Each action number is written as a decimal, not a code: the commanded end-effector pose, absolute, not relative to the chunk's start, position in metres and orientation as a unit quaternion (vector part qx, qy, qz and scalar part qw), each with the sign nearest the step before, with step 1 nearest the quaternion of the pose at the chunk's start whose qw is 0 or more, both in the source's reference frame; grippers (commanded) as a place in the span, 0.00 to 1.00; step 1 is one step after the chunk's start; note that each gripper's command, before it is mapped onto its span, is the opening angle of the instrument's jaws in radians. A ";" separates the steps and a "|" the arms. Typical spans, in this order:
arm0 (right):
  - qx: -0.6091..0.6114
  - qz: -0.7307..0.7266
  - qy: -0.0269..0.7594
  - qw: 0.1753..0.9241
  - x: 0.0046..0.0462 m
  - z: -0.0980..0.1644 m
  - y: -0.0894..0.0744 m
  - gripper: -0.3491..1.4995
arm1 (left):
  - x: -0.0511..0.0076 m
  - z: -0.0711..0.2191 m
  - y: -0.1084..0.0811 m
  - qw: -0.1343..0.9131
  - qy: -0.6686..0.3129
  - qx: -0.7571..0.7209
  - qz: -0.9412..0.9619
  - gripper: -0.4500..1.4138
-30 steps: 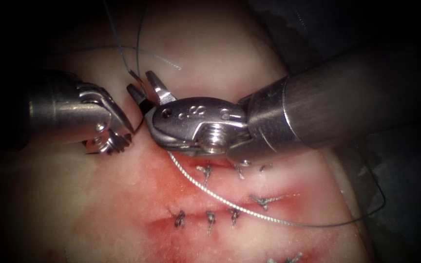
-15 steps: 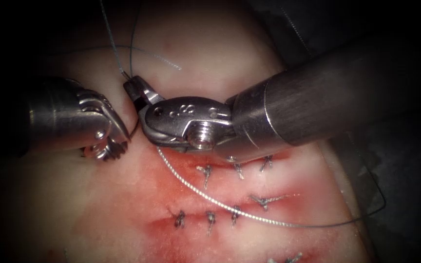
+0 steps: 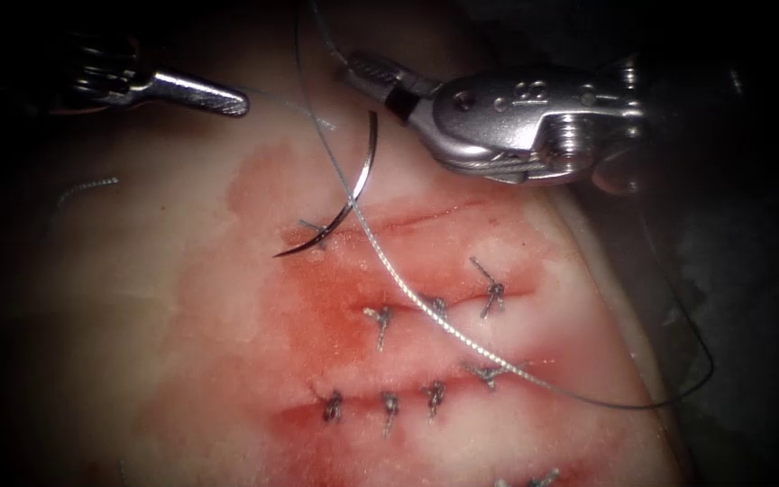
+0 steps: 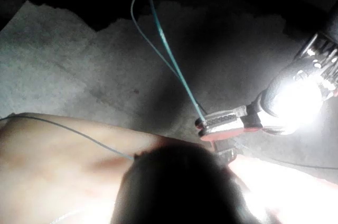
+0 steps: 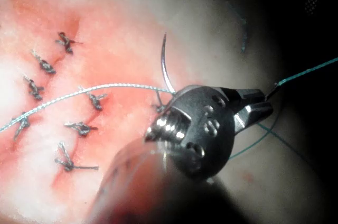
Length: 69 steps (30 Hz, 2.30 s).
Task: Wound Closure
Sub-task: Pass the needle to the right tool, then insert the needle into the skin of the top half of the wound
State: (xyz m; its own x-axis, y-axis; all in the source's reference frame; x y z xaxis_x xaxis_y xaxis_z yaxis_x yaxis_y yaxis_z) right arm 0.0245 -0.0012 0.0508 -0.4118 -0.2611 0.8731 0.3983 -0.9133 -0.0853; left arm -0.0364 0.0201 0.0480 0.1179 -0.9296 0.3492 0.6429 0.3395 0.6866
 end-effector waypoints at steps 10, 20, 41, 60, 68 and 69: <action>-0.457 -0.878 -0.146 -0.012 0.0203 0.052 0.002 0.13 | -0.0396 0.054 0.018 0.693 -0.426 0.221 -0.537 0.72; -0.251 -0.881 -0.283 -0.284 0.0154 0.051 0.004 0.03 | -0.0423 0.055 0.016 0.696 -0.433 0.227 -0.526 0.71; -0.478 -0.796 -0.352 0.118 0.0152 0.046 0.006 0.00 | -0.0425 0.055 0.016 0.676 -0.432 0.276 -0.529 0.61; -0.722 -0.649 0.066 0.231 0.0187 0.056 0.001 0.00 | -0.0406 0.057 0.015 0.569 -0.425 0.378 -0.594 0.79; -0.728 -0.646 0.065 0.220 0.0215 0.057 -0.001 0.00 | -0.0426 0.060 0.013 0.561 -0.413 0.411 -0.588 0.86; -0.728 -0.647 0.060 0.217 0.0220 0.057 -0.001 0.00 | -0.0431 0.060 0.012 0.565 -0.413 0.415 -0.581 0.87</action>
